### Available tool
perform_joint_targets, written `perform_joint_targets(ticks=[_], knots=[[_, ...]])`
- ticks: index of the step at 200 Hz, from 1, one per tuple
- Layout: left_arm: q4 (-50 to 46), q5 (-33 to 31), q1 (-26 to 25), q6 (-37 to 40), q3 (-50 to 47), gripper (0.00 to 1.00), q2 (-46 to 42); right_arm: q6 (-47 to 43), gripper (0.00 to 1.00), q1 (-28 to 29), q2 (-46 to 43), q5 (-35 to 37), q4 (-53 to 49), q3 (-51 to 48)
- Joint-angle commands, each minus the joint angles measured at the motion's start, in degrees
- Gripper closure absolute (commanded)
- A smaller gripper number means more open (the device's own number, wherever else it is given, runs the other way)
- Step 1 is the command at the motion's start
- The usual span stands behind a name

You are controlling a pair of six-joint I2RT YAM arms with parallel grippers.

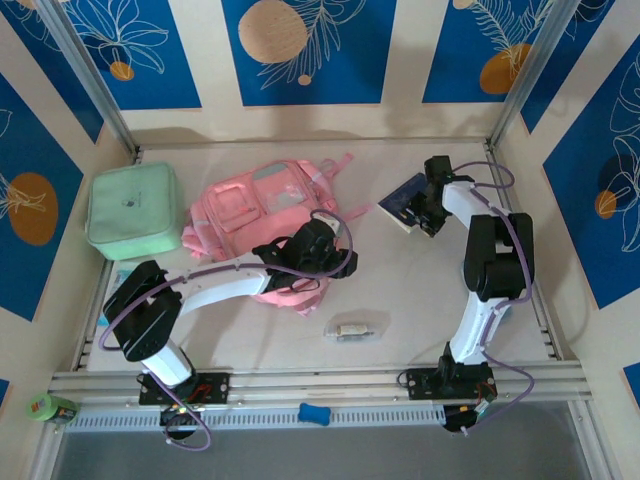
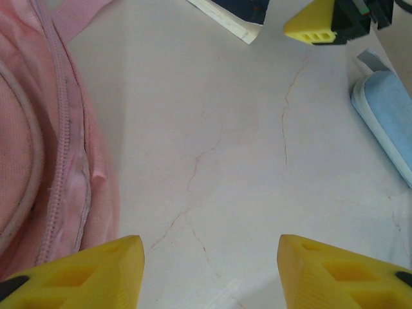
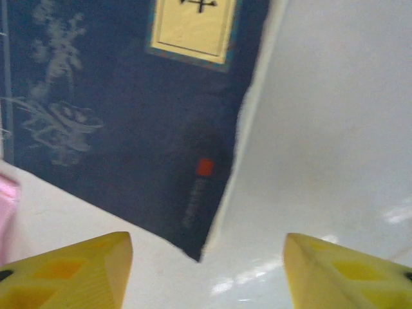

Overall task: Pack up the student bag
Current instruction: Rotate the book at the top-right of the table, then move the book to the middle-right of the table.

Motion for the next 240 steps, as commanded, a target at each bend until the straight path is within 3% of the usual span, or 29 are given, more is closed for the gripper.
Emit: perform_joint_targets(ticks=[1, 46, 72, 129, 161, 191, 240], knots=[[-2.41, -0.64, 0.02, 2.39, 2.87, 0.43, 0.75, 3.31, 0.39, -1.30, 2.41, -5.59, 0.17, 1.80], [-3.92, 0.07, 0.43, 3.40, 4.88, 0.42, 2.41, 4.30, 0.40, -1.78, 5.35, -8.04, 1.92, 2.68], [-3.87, 0.35, 0.54, 3.11, 5.13, 0.41, 2.92, 3.99, 0.47, -1.71, 6.04, -7.35, 2.40, 2.48], [-3.61, 0.36, 0.60, 2.92, 4.80, 0.40, 2.73, 1.82, 0.84, -2.37, 4.99, -3.64, 0.73, 0.09], [-2.96, 0.96, 0.65, 2.58, 4.76, 0.40, 2.87, -0.53, 1.00, -4.36, 3.80, -7.20, 3.99, -1.65], [-2.45, 1.34, 0.65, 1.93, 4.55, 0.39, 2.87, -1.02, 1.00, -5.70, 2.27, -6.25, 2.40, -2.59], [-1.86, 1.75, 0.69, 1.53, 4.46, 0.39, 3.05, -2.47, 1.00, -7.73, -6.48, -8.22, 3.17, -13.02]])
